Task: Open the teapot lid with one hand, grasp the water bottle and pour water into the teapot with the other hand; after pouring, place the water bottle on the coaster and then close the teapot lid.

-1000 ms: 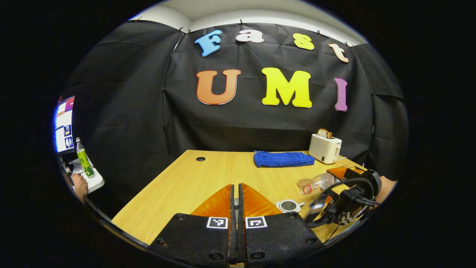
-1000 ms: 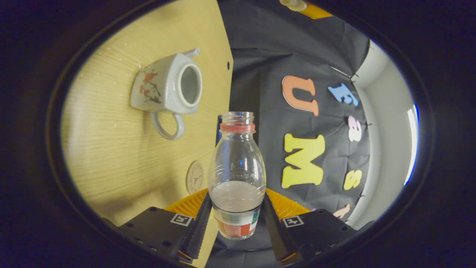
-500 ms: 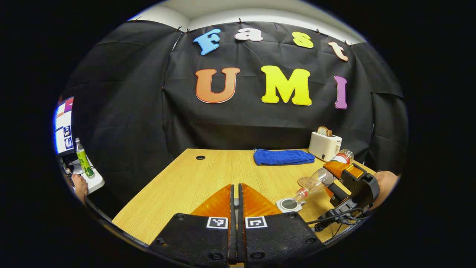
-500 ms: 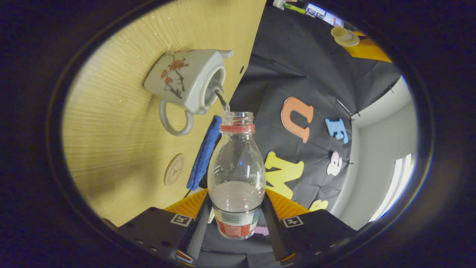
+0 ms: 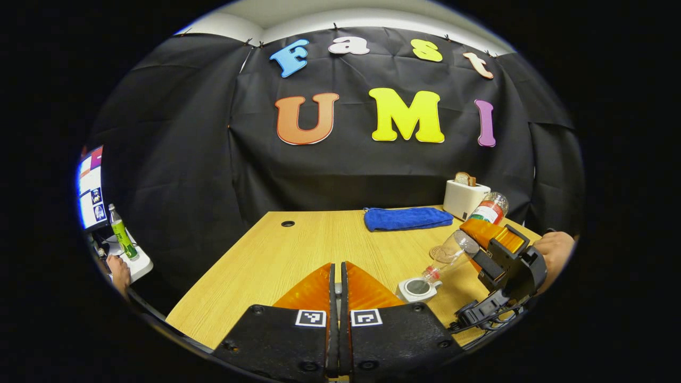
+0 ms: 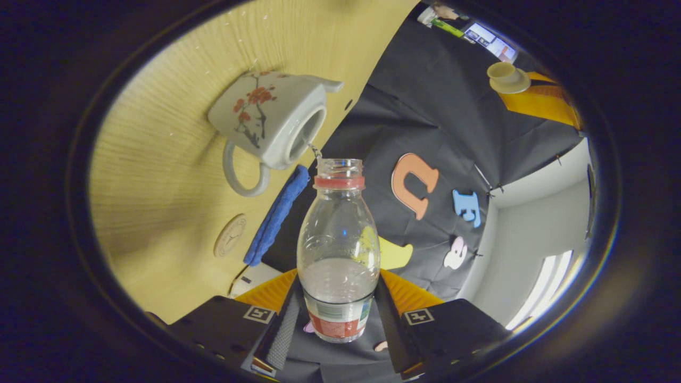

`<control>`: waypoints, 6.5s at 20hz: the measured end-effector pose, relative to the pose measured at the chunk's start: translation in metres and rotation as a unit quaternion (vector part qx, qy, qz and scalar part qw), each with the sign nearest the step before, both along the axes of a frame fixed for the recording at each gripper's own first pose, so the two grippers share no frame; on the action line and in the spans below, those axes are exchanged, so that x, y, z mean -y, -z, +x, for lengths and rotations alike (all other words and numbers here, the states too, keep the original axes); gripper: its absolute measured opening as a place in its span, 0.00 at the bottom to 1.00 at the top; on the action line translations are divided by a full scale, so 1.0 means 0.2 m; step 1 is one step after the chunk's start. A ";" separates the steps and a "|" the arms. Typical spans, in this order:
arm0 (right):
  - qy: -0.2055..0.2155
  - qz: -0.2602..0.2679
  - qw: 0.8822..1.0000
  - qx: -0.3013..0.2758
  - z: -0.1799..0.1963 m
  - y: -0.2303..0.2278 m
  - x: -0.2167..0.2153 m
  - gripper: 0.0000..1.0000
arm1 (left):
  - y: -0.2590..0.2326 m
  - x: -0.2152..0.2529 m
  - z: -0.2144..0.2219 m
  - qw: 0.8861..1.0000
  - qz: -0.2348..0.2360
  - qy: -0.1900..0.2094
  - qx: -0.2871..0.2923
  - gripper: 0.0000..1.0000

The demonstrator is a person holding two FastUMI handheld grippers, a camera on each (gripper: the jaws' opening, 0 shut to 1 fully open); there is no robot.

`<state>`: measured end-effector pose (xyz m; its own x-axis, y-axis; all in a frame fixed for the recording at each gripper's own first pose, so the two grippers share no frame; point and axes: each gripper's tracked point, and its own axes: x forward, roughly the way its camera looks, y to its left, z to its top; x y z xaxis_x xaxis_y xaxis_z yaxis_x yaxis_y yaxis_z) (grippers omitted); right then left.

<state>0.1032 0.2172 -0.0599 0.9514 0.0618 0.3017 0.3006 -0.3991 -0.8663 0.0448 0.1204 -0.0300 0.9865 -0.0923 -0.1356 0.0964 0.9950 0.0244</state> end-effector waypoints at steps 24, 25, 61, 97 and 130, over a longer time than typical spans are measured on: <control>-0.019 0.116 0.992 -0.042 0.02 0.08 0.03 0.76 | -0.04 0.00 0.00 1.000 -0.002 -0.009 0.012 0.03; -0.025 0.152 0.986 -0.064 0.04 0.12 0.04 0.76 | -0.04 0.00 0.00 1.000 -0.004 -0.009 0.014 0.03; -0.124 0.861 0.466 -0.160 0.62 0.19 0.37 0.77 | 0.06 0.14 0.09 1.000 0.029 -0.008 -0.006 0.03; -0.176 0.813 0.548 -0.088 -0.16 -0.11 0.70 0.95 | 0.03 0.58 0.11 0.997 -0.039 0.063 0.024 0.04; -0.141 0.861 0.486 -0.046 -0.22 -0.12 1.17 0.95 | 0.36 0.70 0.38 0.998 -0.043 0.051 0.003 0.06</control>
<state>0.0597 -0.0167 -0.0359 0.9927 -0.0748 0.0946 0.0607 0.9878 0.1435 0.1208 -0.0192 -0.1025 0.9721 -0.2031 -0.1175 0.1972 0.9785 -0.0601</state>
